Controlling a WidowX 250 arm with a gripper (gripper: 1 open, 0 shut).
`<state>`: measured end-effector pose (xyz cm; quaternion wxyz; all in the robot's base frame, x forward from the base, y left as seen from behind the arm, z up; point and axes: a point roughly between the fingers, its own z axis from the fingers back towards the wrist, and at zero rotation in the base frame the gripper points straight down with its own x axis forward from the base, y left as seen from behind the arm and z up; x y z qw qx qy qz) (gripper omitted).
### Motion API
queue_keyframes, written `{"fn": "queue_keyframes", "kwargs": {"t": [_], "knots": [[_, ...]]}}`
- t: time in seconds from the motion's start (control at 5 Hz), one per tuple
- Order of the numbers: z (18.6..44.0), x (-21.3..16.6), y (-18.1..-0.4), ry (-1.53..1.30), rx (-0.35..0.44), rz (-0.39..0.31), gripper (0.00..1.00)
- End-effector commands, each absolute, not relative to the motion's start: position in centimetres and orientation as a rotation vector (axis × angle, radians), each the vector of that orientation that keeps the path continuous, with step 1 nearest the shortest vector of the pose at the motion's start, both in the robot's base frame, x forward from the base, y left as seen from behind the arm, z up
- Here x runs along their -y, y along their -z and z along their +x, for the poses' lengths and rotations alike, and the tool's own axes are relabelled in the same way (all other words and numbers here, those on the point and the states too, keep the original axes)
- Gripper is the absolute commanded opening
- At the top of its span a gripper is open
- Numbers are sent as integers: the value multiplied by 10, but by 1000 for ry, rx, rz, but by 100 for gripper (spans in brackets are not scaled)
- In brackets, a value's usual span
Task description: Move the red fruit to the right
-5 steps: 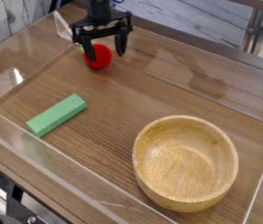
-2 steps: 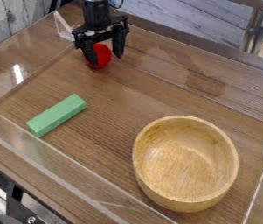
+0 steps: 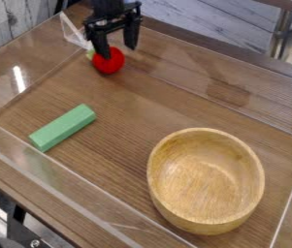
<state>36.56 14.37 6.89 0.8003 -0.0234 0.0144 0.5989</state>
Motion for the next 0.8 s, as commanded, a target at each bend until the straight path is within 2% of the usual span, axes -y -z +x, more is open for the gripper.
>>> {"fn": "queue_keyframes", "kwargs": {"t": [0.0,0.6], "knots": [[370,-140,-92,-1216,45,-50,100],[372,-123,-86,-1159,42,-18,100]]}}
